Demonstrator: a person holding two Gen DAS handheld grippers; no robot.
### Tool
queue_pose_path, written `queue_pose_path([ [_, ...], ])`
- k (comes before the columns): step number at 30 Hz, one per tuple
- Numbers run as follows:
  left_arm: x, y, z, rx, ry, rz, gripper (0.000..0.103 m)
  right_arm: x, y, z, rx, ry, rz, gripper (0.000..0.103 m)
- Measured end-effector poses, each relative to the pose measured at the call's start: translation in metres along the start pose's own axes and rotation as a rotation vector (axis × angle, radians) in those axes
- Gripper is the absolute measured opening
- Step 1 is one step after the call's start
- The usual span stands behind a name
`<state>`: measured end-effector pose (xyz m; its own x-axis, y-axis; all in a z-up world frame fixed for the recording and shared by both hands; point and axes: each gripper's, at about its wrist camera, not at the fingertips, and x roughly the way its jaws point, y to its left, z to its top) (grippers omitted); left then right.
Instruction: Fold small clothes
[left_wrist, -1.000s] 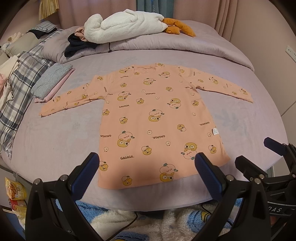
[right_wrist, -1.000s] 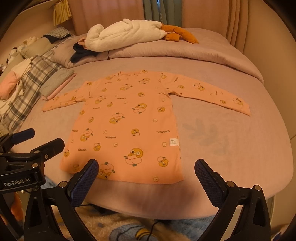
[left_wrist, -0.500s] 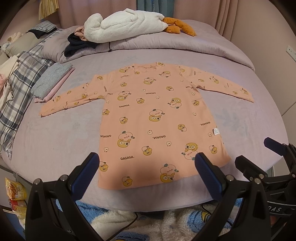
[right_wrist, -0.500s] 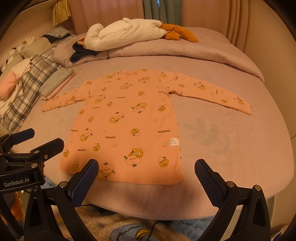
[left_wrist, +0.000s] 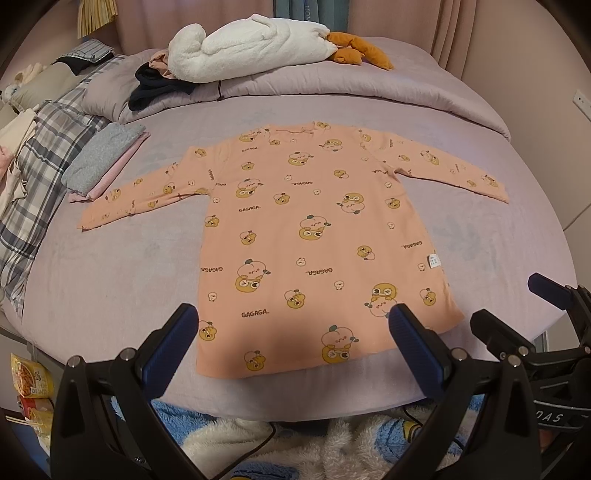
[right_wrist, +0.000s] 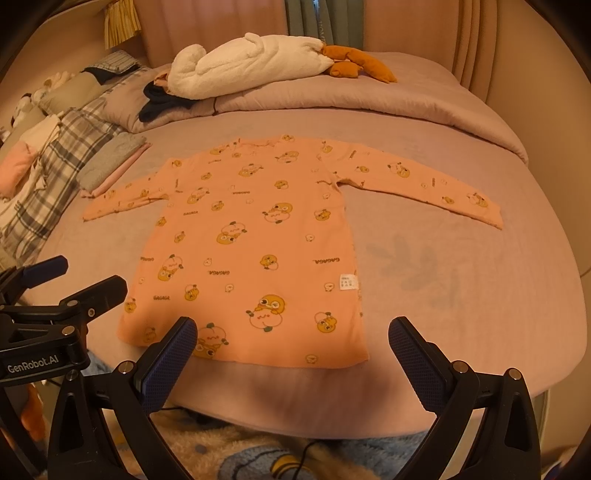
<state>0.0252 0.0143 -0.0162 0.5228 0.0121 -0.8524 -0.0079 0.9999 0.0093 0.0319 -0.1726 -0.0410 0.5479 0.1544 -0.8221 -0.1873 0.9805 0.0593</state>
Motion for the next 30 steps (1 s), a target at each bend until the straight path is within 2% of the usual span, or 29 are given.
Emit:
queue_pose_path([
  [19, 0.004, -0.003, 0.001, -0.005, -0.001, -0.003, 0.103, 0.0, -0.003, 0.001, 0.006, -0.001, 0.005, 0.102],
  [22, 0.009, 0.002, 0.005, -0.04, -0.028, -0.044, 0.103, -0.001, -0.011, 0.003, 0.03, -0.033, 0.061, 0.102],
  [24, 0.017, 0.008, 0.009, -0.084, -0.039, -0.074, 0.103, 0.003, -0.023, 0.006, 0.076, -0.052, 0.133, 0.102],
  [26, 0.027, 0.016, 0.014, -0.133, -0.045, -0.111, 0.103, 0.012, -0.042, 0.008, 0.162, -0.05, 0.162, 0.102],
  [28, 0.036, 0.021, 0.02, -0.171, -0.048, -0.16, 0.103, 0.023, -0.062, 0.008, 0.23, -0.047, 0.205, 0.102],
  [30, 0.051, 0.028, 0.029, -0.223, -0.026, -0.261, 0.103, 0.036, -0.087, 0.007, 0.314, -0.046, 0.272, 0.102],
])
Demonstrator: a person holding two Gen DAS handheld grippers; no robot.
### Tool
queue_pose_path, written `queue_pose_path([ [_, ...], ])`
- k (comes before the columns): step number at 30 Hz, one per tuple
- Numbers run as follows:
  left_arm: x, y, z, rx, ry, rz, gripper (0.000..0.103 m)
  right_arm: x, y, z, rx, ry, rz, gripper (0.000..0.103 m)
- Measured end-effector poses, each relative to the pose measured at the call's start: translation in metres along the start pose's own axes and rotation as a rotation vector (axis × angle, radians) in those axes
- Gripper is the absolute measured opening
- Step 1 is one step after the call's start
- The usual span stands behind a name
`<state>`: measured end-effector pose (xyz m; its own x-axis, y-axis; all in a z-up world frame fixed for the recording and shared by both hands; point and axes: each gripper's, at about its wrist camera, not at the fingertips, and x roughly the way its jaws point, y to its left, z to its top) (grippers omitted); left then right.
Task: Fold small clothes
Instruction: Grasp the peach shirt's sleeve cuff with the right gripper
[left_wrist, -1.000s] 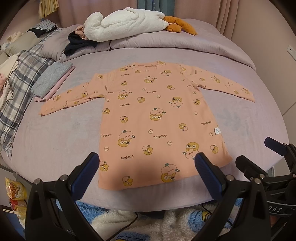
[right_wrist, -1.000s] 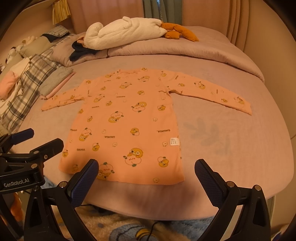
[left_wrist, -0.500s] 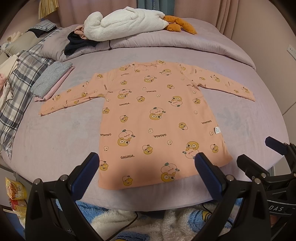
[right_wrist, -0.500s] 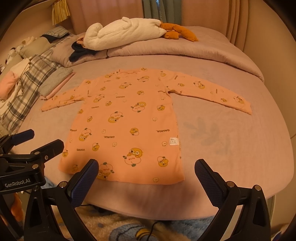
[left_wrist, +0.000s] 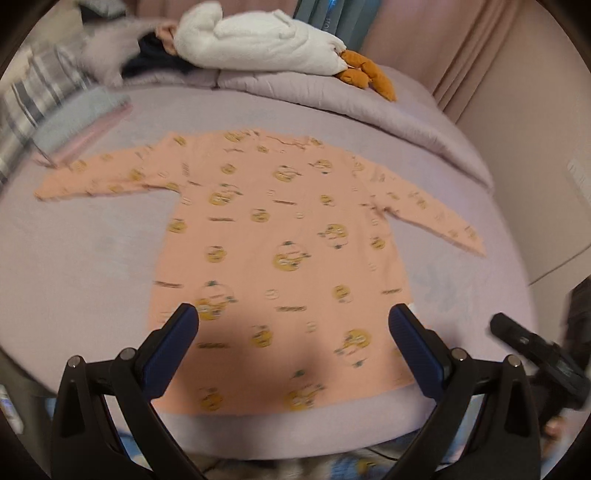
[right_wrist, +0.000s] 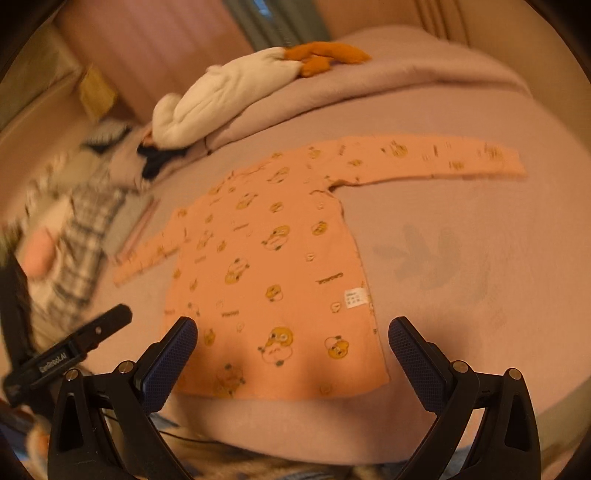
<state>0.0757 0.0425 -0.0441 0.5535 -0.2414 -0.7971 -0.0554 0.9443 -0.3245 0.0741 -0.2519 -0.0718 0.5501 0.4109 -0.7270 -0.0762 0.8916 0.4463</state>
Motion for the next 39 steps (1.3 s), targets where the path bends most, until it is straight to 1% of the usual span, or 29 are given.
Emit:
queue_pose_path([
  [1, 0.004, 0.001, 0.003, -0.02, 0.011, -0.044, 0.103, 0.003, -0.013, 0.003, 0.044, -0.002, 0.019, 0.102],
  [2, 0.009, 0.003, 0.007, -0.043, 0.018, -0.111, 0.103, 0.008, -0.032, 0.007, 0.112, -0.006, 0.036, 0.102],
  [3, 0.011, 0.006, 0.01, -0.057, 0.011, -0.16, 0.103, 0.01, -0.044, 0.01, 0.153, -0.011, 0.046, 0.102],
  [4, 0.014, 0.006, 0.015, -0.062, -0.015, -0.192, 0.103, 0.015, -0.063, 0.015, 0.212, -0.025, 0.048, 0.102],
  [7, 0.022, 0.002, 0.028, -0.049, -0.041, -0.209, 0.103, 0.026, -0.11, 0.033, 0.33, -0.065, 0.01, 0.102],
  [9, 0.026, -0.002, 0.038, -0.028, -0.059, -0.209, 0.103, 0.034, -0.148, 0.051, 0.413, -0.126, -0.003, 0.102],
  [11, 0.036, -0.002, 0.049, -0.021, -0.046, -0.19, 0.103, 0.042, -0.181, 0.068, 0.494, -0.169, 0.004, 0.102],
  [13, 0.047, 0.001, 0.058, -0.042, -0.028, -0.169, 0.103, 0.051, -0.207, 0.081, 0.569, -0.186, 0.006, 0.102],
  [15, 0.055, 0.008, 0.065, -0.067, -0.017, -0.162, 0.103, 0.063, -0.229, 0.093, 0.637, -0.191, 0.008, 0.098],
  [16, 0.059, 0.01, 0.07, -0.079, -0.015, -0.155, 0.103, 0.068, -0.236, 0.097, 0.661, -0.191, 0.011, 0.093],
  [17, 0.061, 0.013, 0.072, -0.084, -0.015, -0.147, 0.103, 0.073, -0.243, 0.103, 0.69, -0.204, 0.017, 0.092],
  [18, 0.064, 0.014, 0.076, -0.086, -0.016, -0.135, 0.103, 0.075, -0.248, 0.106, 0.701, -0.22, 0.023, 0.091],
  [20, 0.067, 0.018, 0.079, -0.086, -0.023, -0.115, 0.103, 0.076, -0.253, 0.119, 0.719, -0.281, 0.044, 0.085],
  [21, 0.069, 0.02, 0.081, -0.085, -0.025, -0.103, 0.103, 0.077, -0.256, 0.123, 0.723, -0.29, 0.045, 0.083],
  [22, 0.071, 0.022, 0.084, -0.085, -0.027, -0.089, 0.103, 0.079, -0.259, 0.129, 0.727, -0.302, 0.041, 0.074],
  [23, 0.073, 0.023, 0.085, -0.086, -0.03, -0.081, 0.103, 0.083, -0.262, 0.134, 0.738, -0.317, 0.033, 0.062],
  [24, 0.075, 0.026, 0.087, -0.087, -0.031, -0.075, 0.103, 0.086, -0.267, 0.135, 0.751, -0.329, 0.032, 0.055],
  [26, 0.079, 0.031, 0.089, -0.097, -0.026, -0.061, 0.103, 0.087, -0.277, 0.134, 0.784, -0.362, 0.049, 0.031],
  [27, 0.082, 0.033, 0.09, -0.102, -0.023, -0.055, 0.103, 0.087, -0.287, 0.13, 0.805, -0.382, 0.058, 0.026],
  [29, 0.085, 0.04, 0.093, -0.106, -0.03, -0.039, 0.103, 0.09, -0.289, 0.131, 0.816, -0.393, 0.052, 0.013],
  [32, 0.089, 0.047, 0.095, -0.104, -0.039, -0.002, 0.103, 0.085, -0.292, 0.128, 0.814, -0.401, 0.046, 0.009],
  [33, 0.09, 0.05, 0.095, -0.109, -0.035, -0.006, 0.103, 0.081, -0.292, 0.129, 0.809, -0.398, 0.037, 0.008],
  [35, 0.091, 0.056, 0.097, -0.121, -0.031, -0.016, 0.103, 0.077, -0.278, 0.14, 0.762, -0.394, 0.027, 0.008],
  [37, 0.091, 0.063, 0.099, -0.134, -0.036, -0.015, 0.103, 0.071, -0.245, 0.158, 0.645, -0.385, 0.036, 0.008],
  [39, 0.09, 0.071, 0.102, -0.16, -0.038, -0.023, 0.103, 0.063, -0.196, 0.179, 0.481, -0.358, 0.011, 0.008],
])
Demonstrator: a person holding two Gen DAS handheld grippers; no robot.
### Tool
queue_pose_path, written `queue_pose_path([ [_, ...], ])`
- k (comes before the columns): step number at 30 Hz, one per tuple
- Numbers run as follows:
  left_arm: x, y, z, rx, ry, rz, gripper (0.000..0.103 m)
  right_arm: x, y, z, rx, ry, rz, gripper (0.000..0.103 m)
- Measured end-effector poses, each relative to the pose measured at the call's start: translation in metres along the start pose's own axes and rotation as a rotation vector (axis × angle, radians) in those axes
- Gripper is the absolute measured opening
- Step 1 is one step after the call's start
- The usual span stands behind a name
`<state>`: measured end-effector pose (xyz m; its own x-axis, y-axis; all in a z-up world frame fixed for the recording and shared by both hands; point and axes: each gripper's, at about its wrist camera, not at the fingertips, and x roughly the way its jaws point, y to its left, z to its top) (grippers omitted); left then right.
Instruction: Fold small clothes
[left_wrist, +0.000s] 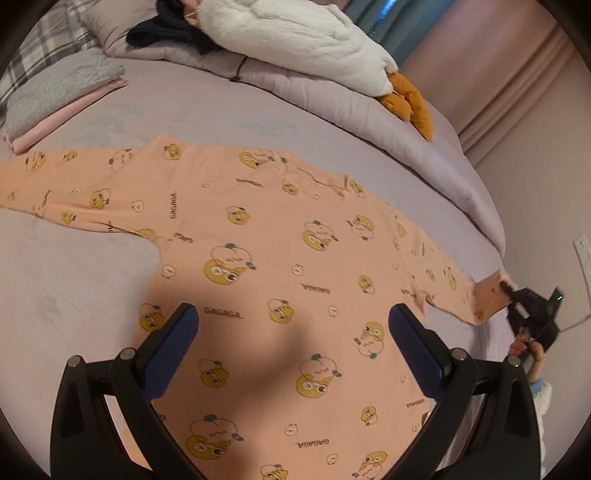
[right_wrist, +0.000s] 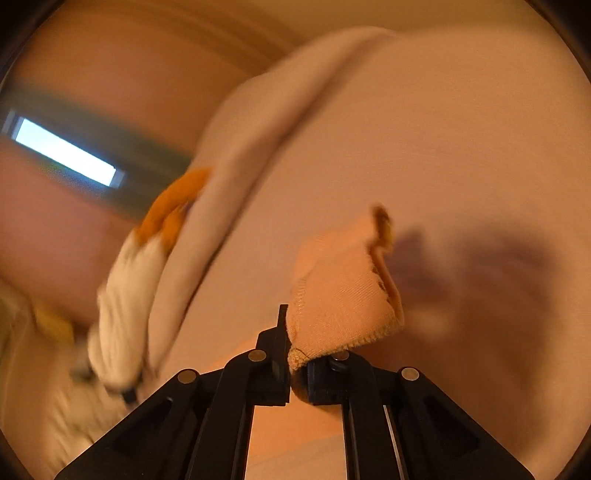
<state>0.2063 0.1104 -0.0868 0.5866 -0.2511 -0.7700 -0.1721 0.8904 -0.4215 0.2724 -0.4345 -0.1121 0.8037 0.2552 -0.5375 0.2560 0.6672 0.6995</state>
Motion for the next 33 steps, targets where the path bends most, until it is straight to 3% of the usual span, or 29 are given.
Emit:
queue_pose_path([
  [6, -0.014, 0.029, 0.008, -0.064, -0.008, -0.056, 0.103, 0.003, 0.155, -0.046, -0.429, 0.063, 0.003, 0.008],
  [12, -0.029, 0.059, 0.02, -0.11, -0.022, -0.088, 0.103, 0.047, 0.252, -0.135, -0.797, 0.112, -0.086, 0.008],
  [16, -0.043, 0.078, 0.026, -0.131, -0.061, -0.085, 0.103, 0.079, 0.288, -0.209, -0.992, 0.138, -0.122, 0.008],
  [20, -0.032, 0.095, 0.037, -0.16, -0.011, -0.149, 0.103, 0.102, 0.316, -0.271, -1.146, 0.172, -0.11, 0.008],
  [23, -0.024, 0.111, 0.042, -0.246, -0.013, -0.206, 0.103, 0.107, 0.321, -0.291, -1.149, 0.205, -0.038, 0.008],
  [28, 0.001, 0.117, 0.055, -0.266, 0.014, -0.27, 0.103, 0.141, 0.327, -0.326, -1.176, 0.297, -0.051, 0.009],
  [30, 0.019, 0.115, 0.06, -0.294, 0.058, -0.335, 0.103, 0.148, 0.321, -0.327, -1.143, 0.374, 0.007, 0.02],
  [32, 0.036, 0.108, 0.063, -0.31, 0.093, -0.376, 0.103, 0.155, 0.314, -0.324, -1.072, 0.467, 0.051, 0.06],
  [33, 0.044, 0.104, 0.064, -0.314, 0.11, -0.393, 0.103, 0.156, 0.31, -0.323, -1.046, 0.489, 0.075, 0.066],
])
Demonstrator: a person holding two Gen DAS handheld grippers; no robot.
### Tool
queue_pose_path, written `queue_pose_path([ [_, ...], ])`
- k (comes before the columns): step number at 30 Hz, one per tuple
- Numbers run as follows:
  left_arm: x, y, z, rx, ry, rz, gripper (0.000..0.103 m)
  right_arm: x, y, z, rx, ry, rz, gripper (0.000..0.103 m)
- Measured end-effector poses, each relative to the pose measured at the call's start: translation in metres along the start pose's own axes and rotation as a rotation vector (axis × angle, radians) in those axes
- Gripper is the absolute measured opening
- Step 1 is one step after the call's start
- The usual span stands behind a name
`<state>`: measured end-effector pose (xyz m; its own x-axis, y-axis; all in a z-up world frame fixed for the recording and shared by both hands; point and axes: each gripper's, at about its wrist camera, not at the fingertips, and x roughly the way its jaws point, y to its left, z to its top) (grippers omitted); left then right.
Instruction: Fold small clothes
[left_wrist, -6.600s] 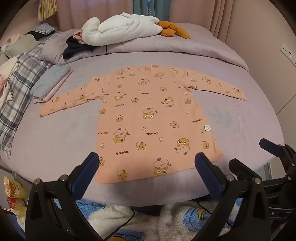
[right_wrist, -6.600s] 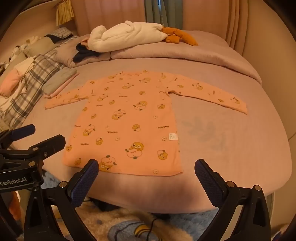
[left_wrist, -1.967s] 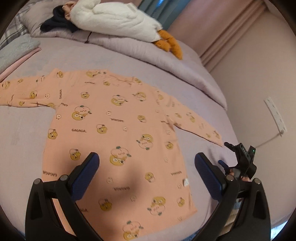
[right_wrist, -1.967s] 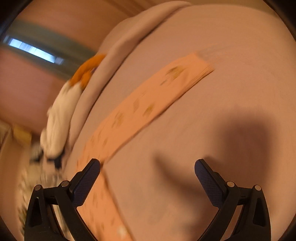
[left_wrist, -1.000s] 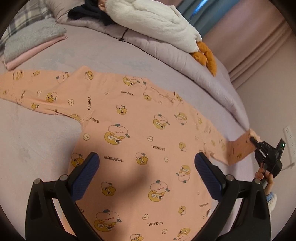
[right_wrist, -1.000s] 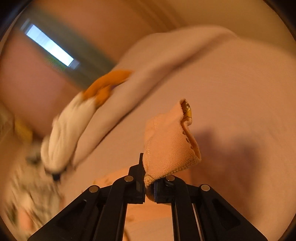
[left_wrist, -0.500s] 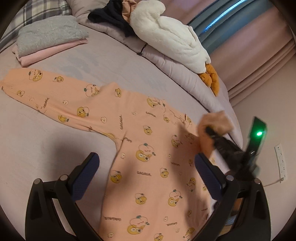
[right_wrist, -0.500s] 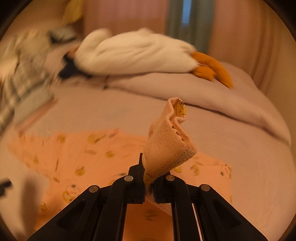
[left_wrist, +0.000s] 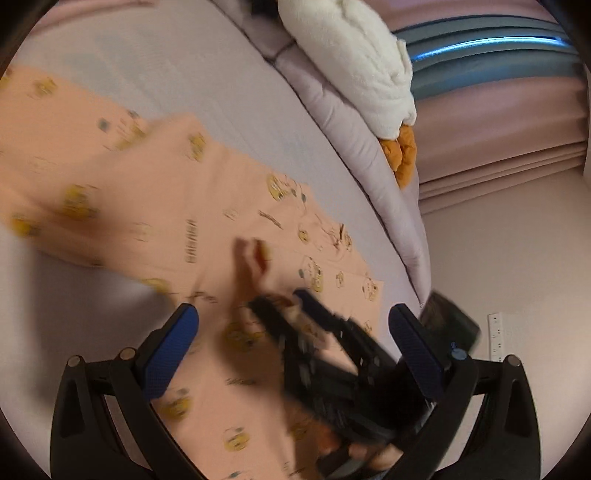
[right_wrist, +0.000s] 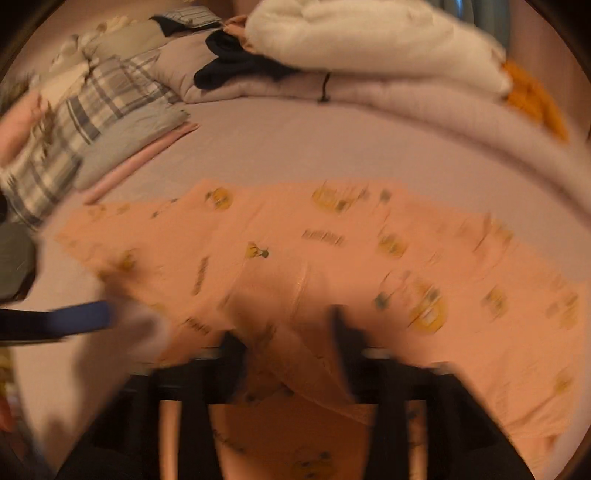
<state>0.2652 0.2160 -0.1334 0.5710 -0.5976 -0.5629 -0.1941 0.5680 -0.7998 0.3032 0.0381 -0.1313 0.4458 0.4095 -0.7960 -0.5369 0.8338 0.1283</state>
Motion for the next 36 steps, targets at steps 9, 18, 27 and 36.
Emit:
queue_pose_path([
  [9, 0.053, 0.001, 0.007, -0.029, 0.064, 0.014, 0.085, -0.055, -0.039, -0.045, 0.082, -0.072, 0.084, 0.067],
  [18, 0.054, 0.0, 0.009, -0.019, 0.013, 0.093, 0.002, -0.088, -0.081, -0.081, 0.22, -0.124, 0.055, 0.067],
  [27, 0.037, -0.017, 0.013, 0.091, -0.101, 0.225, 0.003, -0.114, -0.129, -0.107, 0.369, -0.153, -0.022, 0.067],
  [36, 0.034, -0.003, 0.018, 0.095, -0.015, 0.204, 0.003, -0.119, -0.145, -0.121, 0.41, -0.15, -0.046, 0.067],
])
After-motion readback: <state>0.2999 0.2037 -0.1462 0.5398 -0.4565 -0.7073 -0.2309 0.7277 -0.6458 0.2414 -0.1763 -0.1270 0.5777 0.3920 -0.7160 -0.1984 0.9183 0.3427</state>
